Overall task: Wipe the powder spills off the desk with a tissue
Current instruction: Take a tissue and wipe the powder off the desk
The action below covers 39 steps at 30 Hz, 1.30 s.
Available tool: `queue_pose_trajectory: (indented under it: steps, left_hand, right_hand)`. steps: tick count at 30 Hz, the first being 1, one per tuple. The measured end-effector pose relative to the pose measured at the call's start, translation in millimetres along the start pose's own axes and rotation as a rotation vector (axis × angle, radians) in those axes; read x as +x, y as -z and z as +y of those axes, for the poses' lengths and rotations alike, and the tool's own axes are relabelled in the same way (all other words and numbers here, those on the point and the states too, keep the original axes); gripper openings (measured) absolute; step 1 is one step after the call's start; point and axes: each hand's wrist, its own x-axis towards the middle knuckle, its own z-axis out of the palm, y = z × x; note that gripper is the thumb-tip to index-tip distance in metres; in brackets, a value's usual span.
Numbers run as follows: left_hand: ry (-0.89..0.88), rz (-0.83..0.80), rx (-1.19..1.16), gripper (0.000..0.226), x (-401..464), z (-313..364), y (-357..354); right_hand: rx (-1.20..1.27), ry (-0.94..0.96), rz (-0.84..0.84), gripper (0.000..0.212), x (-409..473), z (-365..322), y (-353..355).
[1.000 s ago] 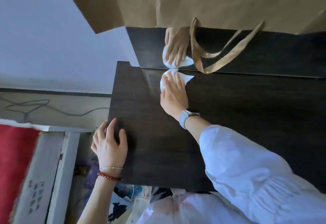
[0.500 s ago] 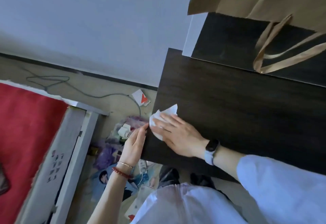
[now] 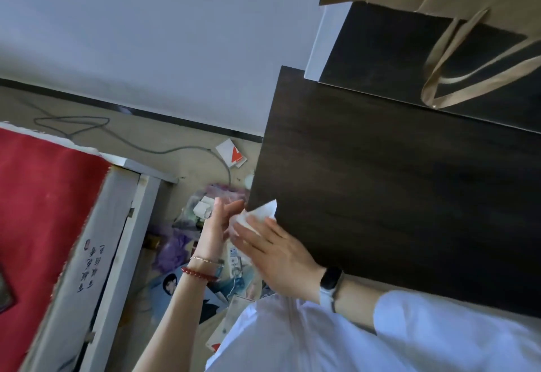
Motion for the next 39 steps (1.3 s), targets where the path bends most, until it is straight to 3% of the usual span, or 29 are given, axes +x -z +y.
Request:
queue_pose_trajectory:
  steps: [2,4,12,19,30,39]
  left_hand:
    - [-0.068,0.061,0.082,0.036,-6,0,-4]
    - [-0.144,0.119,0.25,0.026,-8,-2,-11]
    - [-0.379,0.458,1.098,0.055,-25,-25,-65]
    - [-0.49,0.252,1.33,0.054,-48,-59,-148]
    - [-0.563,-0.012,1.492,0.058,-84,-111,-301]
    - [-0.661,-0.276,1.608,0.059,-90,-125,-414]
  right_hand:
    - [-0.053,0.033,-0.027,0.057,-10,0,-4]
    - [-0.062,0.033,-0.032,0.056,-20,10,-5]
    - [-0.031,-0.338,0.077,0.048,-120,47,-9]
    - [0.117,-0.652,0.194,0.047,-221,66,-33]
    - [0.313,-1.178,0.351,0.05,-404,134,-71]
    - [0.39,-1.454,0.383,0.05,-465,190,-73]
